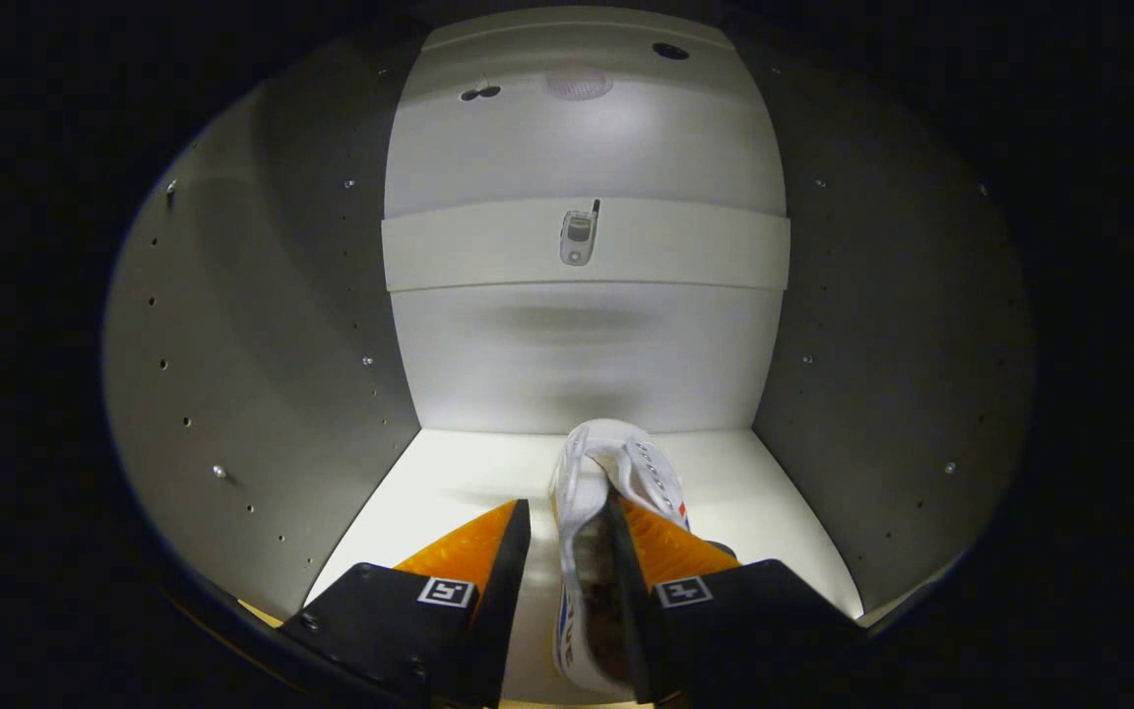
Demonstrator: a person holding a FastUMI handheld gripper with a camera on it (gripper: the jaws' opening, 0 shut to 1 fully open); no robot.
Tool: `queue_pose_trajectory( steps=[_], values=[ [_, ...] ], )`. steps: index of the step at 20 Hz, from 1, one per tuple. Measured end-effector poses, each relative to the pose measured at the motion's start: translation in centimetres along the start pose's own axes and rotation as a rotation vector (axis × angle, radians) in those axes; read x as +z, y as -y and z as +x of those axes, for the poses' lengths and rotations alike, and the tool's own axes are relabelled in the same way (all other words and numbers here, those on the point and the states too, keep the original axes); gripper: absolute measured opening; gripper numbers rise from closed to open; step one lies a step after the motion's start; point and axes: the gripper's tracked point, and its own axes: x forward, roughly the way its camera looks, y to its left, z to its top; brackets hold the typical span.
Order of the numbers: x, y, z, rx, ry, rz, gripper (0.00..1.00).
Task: Open the shoe cabinet door, grab the shoes and put them into the shoe cabinet, then close the shoe cabinet door.
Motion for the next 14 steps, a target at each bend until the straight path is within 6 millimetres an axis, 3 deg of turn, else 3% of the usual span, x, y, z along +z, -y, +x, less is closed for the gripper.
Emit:
queue_pose_trajectory(
  steps=[3, 6, 9, 12, 14],
  values=[
    [0.8, 0.0, -2.1, -0.006, 0.024, 0.006, 0.57],
    [2.0, -0.5, -4.6, -0.009, 0.072, -0.001, 0.77],
    [2.4, -0.9, -7.8, -0.024, 0.086, 0.011, 0.82],
    [2.7, -1.7, -12.2, -0.035, 0.122, 0.029, 0.99],
    [2.8, -2.3, -15.1, -0.044, 0.162, 0.05, 0.99]
  ],
)
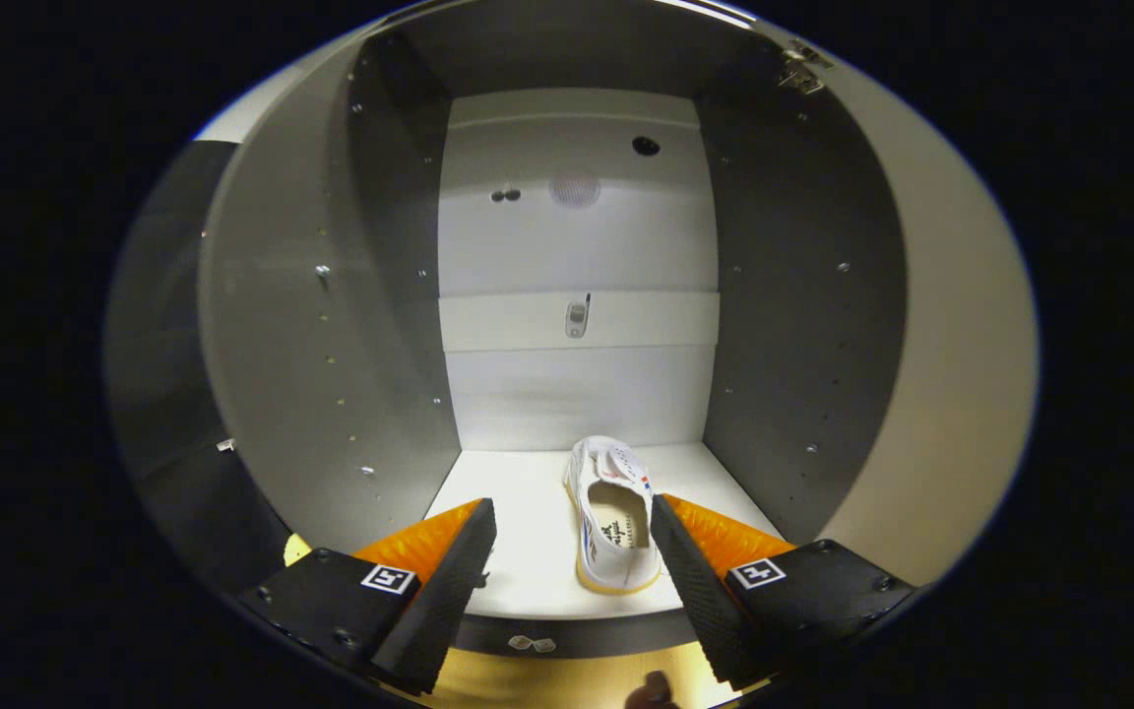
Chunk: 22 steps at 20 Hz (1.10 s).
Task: Open the shoe cabinet door, grab the shoes and put them into the shoe cabinet, then close the shoe cabinet door.
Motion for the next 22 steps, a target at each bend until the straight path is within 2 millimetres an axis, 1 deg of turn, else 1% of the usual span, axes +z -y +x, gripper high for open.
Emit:
queue_pose_trajectory(
  steps=[2, 6, 9, 12, 15, 16, 18, 22],
  values=[
    [0.2, -0.2, -3.1, -0.016, 0.015, 0.02, 1.0],
    [0.9, 0.2, -10.0, -0.073, 0.057, 0.03, 1.0],
    [1.5, 0.9, -15.4, -0.105, 0.095, 0.056, 0.99],
    [1.6, 2.1, -20.4, -0.138, 0.106, 0.055, 0.99],
    [1.8, 4.1, -24.9, -0.173, 0.11, 0.042, 0.99],
    [1.8, 5.1, -26.4, -0.188, 0.113, 0.04, 0.99],
    [1.8, 7.2, -29.5, -0.23, 0.127, 0.037, 0.99],
    [2.7, 12.7, -35.7, -0.276, 0.167, 0.049, 0.99]
  ],
)
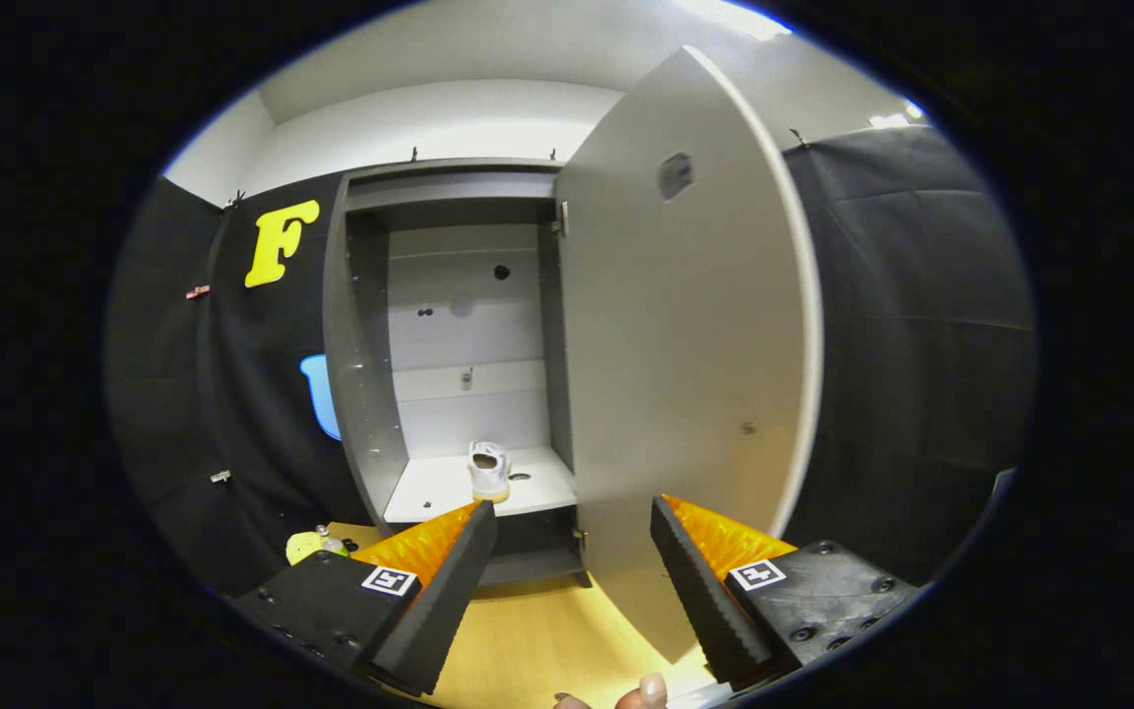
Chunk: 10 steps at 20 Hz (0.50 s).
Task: Open the shoe cabinet door, grab the shoes and put them into the shoe cabinet, then close the shoe cabinet door.
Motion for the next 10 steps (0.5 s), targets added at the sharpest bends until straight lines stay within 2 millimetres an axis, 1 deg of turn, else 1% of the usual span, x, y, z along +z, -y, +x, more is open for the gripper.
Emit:
queue_pose_trajectory(
  steps=[3, 4, 5, 7, 10],
  values=[
    [0.5, 5.2, -1.8, -0.023, -0.005, -0.014, 0.99],
    [1.0, 7.0, -2.3, -0.026, -0.002, -0.02, 0.99],
    [1.5, 8.4, -2.4, -0.027, 0.009, -0.022, 0.99],
    [2.0, 10.8, -2.4, -0.016, 0.021, -0.017, 0.99],
    [1.5, 13.7, -1.2, 0.022, 0.001, 0.009, 0.98]
  ],
)
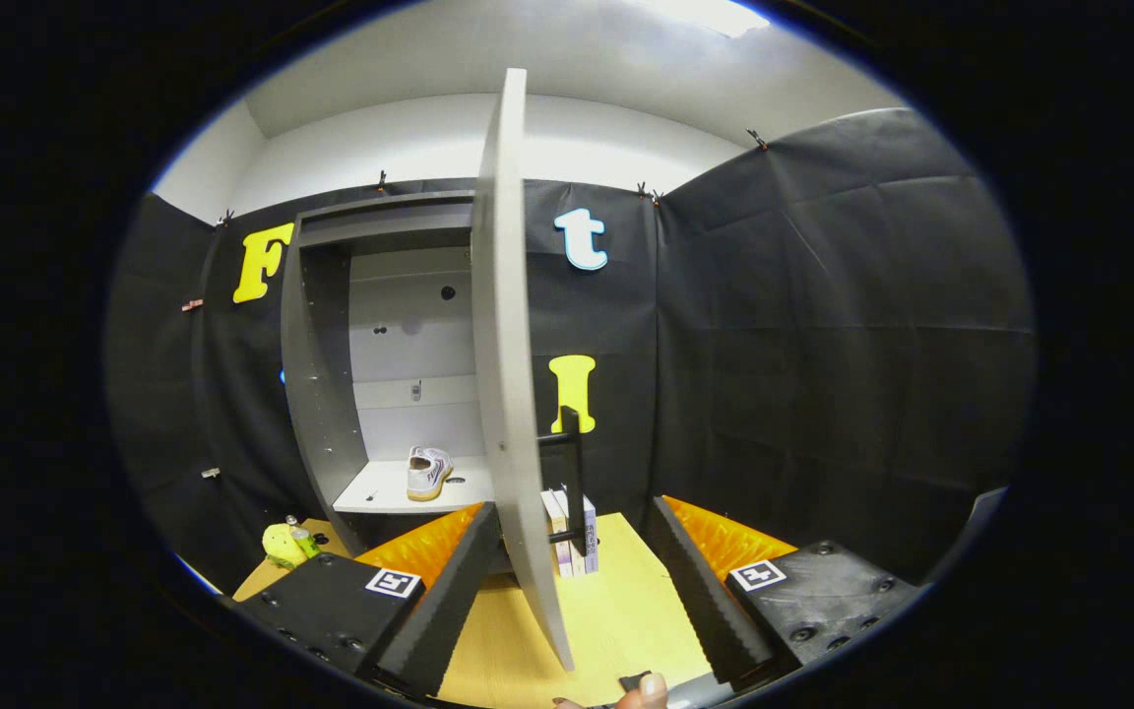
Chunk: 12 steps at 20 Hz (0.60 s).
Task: Open the shoe cabinet door, grab the shoes and put them into the shoe cabinet, then close the shoe cabinet door.
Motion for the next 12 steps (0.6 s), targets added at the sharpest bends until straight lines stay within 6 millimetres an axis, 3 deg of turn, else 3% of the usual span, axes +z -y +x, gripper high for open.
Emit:
queue_pose_trajectory(
  steps=[3, 6, 10, 12],
  values=[
    [-0.7, 1.2, 2.2, 0.05, -0.023, 0.034, 0.98],
    [-1.9, 0.8, 5.9, 0.097, -0.051, 0.057, 0.98],
    [-2.6, 0.5, 8.1, 0.143, -0.076, 0.077, 0.98],
    [-2.5, 0.2, 8.2, 0.169, -0.074, 0.08, 0.97]
  ],
)
